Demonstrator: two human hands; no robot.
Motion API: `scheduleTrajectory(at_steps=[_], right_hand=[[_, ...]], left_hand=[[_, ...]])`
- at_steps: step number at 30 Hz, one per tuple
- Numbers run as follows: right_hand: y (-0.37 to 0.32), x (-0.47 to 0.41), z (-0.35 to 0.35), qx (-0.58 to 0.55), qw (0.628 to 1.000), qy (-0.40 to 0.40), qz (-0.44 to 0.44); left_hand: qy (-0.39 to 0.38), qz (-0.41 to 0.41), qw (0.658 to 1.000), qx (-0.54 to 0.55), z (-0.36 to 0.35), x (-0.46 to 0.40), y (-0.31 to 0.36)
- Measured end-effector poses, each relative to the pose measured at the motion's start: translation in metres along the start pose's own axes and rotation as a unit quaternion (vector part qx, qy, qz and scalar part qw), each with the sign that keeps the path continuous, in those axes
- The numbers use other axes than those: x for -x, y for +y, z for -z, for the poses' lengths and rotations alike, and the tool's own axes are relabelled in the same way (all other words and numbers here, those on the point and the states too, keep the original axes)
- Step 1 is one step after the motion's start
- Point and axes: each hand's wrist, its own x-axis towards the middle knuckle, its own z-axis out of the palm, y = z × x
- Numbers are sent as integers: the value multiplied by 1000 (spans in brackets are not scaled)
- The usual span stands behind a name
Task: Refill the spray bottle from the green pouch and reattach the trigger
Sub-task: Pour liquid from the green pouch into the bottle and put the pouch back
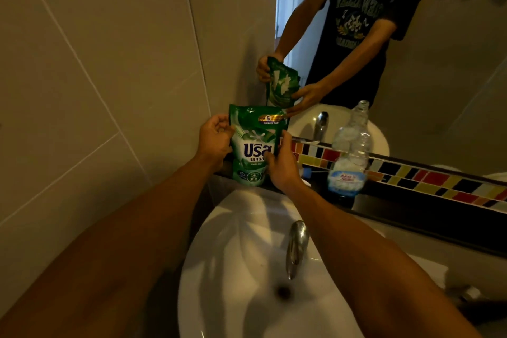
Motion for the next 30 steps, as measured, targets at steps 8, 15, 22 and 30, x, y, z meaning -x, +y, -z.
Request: scheduleTrajectory(at_steps=[8,15,22,30], right_hand=[[12,-40,-54,-6,999,-35,-6],[25,-75,-80,-13,999,-43,8],[28,-101,-99,22,999,-34,20],[28,-98,-93,14,998,-53,-13]], left_hand=[[59,2,998,6,39,-43,-26],[101,21,992,68,53,-76,-49],[172,-17,985,23,56,-93,-49],[241,5,970,-24,49,-86,-48]])
